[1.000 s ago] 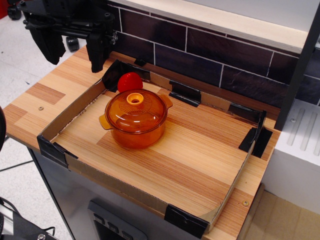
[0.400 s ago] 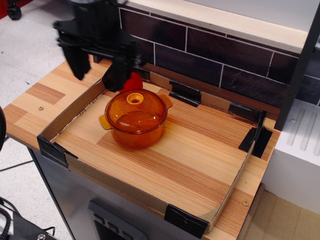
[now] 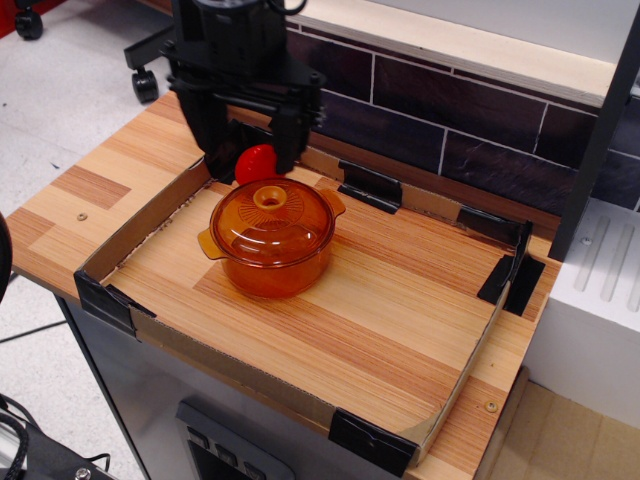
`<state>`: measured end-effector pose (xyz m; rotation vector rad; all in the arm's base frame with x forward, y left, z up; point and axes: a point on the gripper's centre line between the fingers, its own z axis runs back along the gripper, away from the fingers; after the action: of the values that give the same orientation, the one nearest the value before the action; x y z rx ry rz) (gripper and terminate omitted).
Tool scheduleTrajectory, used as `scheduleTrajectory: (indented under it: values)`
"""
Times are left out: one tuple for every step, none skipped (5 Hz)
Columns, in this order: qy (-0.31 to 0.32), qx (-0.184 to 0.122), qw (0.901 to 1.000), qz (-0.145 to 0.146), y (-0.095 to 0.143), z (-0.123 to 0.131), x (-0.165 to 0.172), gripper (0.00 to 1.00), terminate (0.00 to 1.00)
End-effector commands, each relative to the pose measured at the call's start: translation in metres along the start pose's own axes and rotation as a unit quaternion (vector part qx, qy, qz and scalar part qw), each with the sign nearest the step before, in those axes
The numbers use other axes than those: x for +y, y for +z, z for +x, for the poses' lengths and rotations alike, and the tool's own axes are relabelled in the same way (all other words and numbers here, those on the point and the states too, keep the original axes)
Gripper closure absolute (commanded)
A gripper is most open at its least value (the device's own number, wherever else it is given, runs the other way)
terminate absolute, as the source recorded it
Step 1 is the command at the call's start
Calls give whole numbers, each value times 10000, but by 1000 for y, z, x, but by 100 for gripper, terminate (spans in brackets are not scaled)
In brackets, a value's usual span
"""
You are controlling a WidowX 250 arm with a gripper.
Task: Take lid off pot
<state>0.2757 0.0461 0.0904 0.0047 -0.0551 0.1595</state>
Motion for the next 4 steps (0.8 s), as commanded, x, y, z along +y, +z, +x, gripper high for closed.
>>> scheduleTrajectory:
  values:
    - [-122, -402, 9991, -68, -14, -6, -17, 0, 0]
    - [-162, -343, 9993, -75, -22, -11, -21, 0, 0]
    - [-194, -335, 9992, 13, -32, -14, -24, 0, 0]
    - [-134, -329, 9994, -32, -32, -13, -25, 0, 0]
